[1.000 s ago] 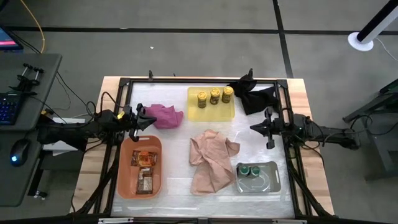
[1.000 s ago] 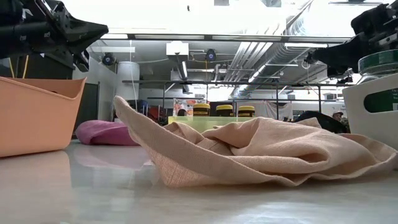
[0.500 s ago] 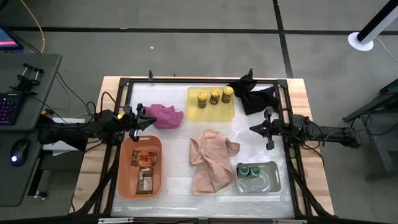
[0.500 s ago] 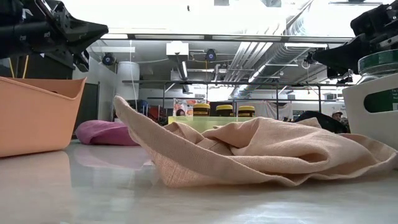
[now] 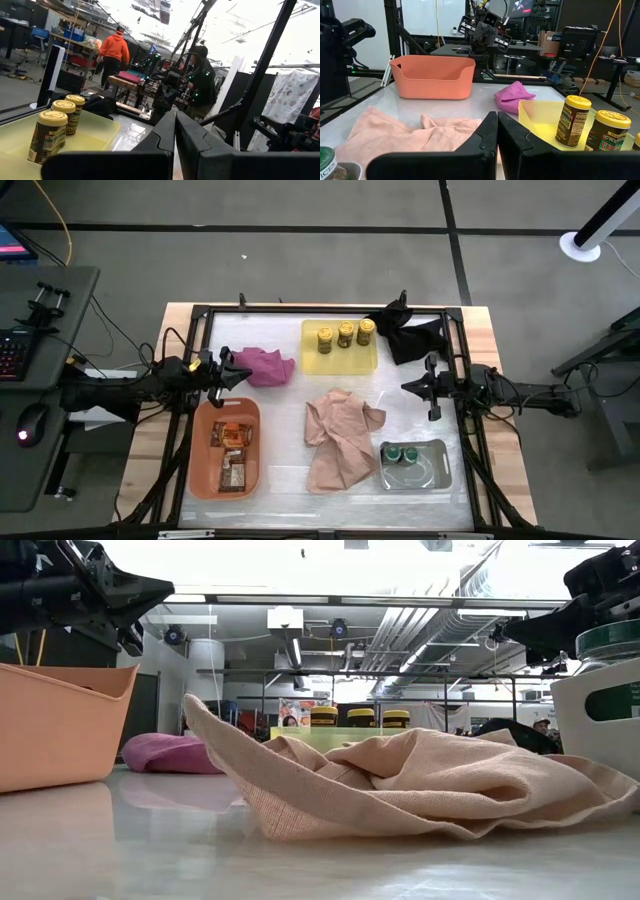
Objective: Sort spices by type
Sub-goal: Return to Home Position
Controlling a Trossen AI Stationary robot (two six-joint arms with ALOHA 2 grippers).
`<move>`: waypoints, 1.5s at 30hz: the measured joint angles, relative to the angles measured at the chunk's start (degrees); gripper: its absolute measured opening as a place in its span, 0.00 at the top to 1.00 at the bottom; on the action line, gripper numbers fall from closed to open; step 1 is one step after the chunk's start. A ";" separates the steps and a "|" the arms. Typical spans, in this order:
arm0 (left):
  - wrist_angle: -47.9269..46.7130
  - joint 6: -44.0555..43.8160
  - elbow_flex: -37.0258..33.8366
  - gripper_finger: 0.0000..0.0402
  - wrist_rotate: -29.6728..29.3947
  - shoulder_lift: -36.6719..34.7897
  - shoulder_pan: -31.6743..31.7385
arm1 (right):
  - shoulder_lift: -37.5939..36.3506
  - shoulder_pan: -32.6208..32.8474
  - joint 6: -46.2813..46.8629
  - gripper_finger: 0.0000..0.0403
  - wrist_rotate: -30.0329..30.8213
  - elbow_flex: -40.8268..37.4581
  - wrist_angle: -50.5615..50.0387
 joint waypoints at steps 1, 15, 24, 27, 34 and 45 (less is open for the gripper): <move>0.00 -0.02 0.00 1.00 0.00 -0.02 0.00 | 0.00 0.00 0.00 1.00 0.00 0.00 0.00; 0.02 0.00 0.00 1.00 0.00 -0.02 0.00 | 0.00 0.00 0.00 1.00 0.00 0.00 -0.02; 0.02 0.00 0.00 1.00 0.00 0.00 0.00 | 0.00 0.00 0.00 1.00 -0.01 0.00 -0.02; -0.83 3.43 0.00 1.00 -0.04 -0.44 -0.04 | 0.00 0.00 0.00 1.00 -0.02 0.00 -0.02; -8.41 18.35 -0.01 1.00 -0.21 -7.95 -2.53 | 0.00 -0.02 0.00 1.00 -0.02 0.00 -0.04; -21.35 15.59 -0.02 1.00 -0.28 -13.14 -2.16 | 0.00 -0.02 0.00 1.00 0.01 0.00 -0.04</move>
